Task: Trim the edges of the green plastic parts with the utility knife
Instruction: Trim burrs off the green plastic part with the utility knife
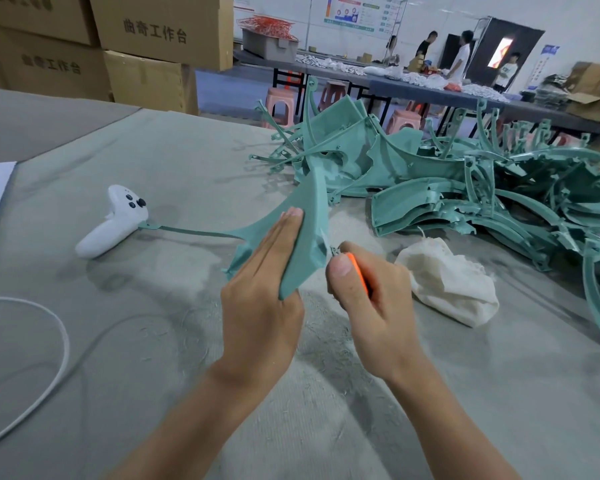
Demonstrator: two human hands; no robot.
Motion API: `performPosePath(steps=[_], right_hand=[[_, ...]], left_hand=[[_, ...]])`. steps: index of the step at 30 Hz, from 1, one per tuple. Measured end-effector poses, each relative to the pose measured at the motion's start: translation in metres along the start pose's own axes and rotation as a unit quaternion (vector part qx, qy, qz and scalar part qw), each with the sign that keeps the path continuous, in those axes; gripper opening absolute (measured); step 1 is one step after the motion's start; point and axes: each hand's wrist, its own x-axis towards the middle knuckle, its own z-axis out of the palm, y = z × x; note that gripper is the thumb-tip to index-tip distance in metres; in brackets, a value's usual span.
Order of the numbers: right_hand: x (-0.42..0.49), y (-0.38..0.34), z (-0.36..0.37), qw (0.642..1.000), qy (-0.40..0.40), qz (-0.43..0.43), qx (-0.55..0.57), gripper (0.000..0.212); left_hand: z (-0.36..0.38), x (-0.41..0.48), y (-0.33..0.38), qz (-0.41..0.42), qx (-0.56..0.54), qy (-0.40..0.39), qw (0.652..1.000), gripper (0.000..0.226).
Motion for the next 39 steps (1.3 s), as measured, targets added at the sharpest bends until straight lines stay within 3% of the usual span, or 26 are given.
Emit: performPosePath(steps=[15, 20, 30, 36, 39], right_hand=[[0.002, 0.008, -0.001, 0.998, 0.026, 0.060, 0.018, 0.065], [-0.003, 0.006, 0.004, 1.000, 0.000, 0.024, 0.020, 0.068], [-0.002, 0.003, 0.006, 0.999, 0.011, -0.017, -0.031, 0.052], [-0.003, 0.002, 0.007, 1.000, 0.008, -0.011, -0.027, 0.060], [-0.004, 0.003, 0.008, 1.000, 0.010, -0.008, -0.019, 0.054]], left_hand=[[-0.003, -0.005, 0.011, -0.040, -0.003, -0.041, 0.998, 0.064], [-0.003, -0.001, 0.012, -0.104, -0.017, -0.026, 0.994, 0.052], [-0.002, -0.001, 0.011, -0.095, -0.019, -0.016, 0.995, 0.047], [0.000, -0.002, 0.008, -0.092, -0.030, -0.005, 0.995, 0.042], [0.001, -0.003, 0.008, -0.091, -0.031, -0.009, 0.995, 0.043]])
